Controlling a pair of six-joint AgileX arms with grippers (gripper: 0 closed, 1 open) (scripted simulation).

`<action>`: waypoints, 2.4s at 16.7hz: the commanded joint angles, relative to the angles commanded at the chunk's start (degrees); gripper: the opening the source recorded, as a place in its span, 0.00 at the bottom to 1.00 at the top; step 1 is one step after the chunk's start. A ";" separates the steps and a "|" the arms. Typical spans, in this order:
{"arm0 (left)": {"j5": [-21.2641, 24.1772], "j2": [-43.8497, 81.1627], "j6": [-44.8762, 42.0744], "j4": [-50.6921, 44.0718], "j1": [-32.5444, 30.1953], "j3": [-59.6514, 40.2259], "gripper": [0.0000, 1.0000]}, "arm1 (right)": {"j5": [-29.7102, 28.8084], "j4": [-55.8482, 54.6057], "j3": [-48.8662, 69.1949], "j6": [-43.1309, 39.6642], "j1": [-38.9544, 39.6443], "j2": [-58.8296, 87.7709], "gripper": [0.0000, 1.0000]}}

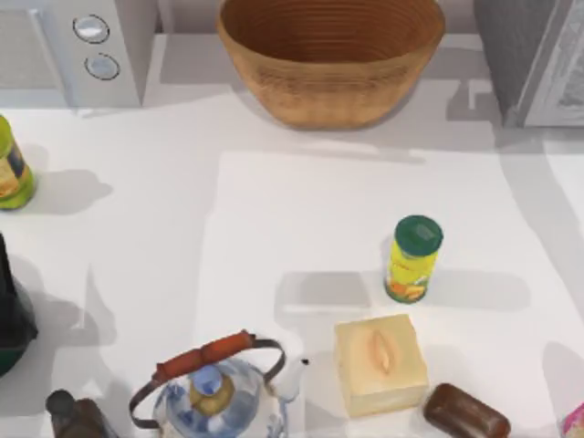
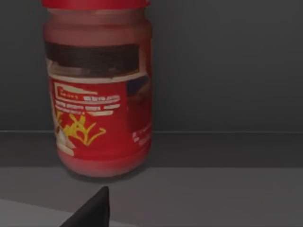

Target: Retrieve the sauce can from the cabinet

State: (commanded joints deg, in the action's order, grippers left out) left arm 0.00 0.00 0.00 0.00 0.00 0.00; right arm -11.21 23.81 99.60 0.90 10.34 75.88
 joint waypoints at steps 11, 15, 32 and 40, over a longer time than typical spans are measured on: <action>0.00 0.00 0.00 0.00 0.00 0.00 1.00 | -8.31 -0.98 20.15 0.36 7.61 21.60 1.00; 0.00 0.00 0.00 0.00 0.00 0.00 1.00 | -8.71 -1.03 20.92 0.39 7.97 22.38 1.00; 0.00 0.00 0.00 0.00 0.00 0.00 1.00 | -5.96 5.46 44.61 0.28 4.96 39.50 1.00; 0.00 0.00 0.00 0.00 0.00 0.00 1.00 | -5.96 5.46 44.61 0.28 4.96 39.50 0.55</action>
State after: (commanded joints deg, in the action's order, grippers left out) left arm 0.00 0.00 0.00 0.00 0.00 0.00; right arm -17.17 29.27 144.21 1.18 15.30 115.38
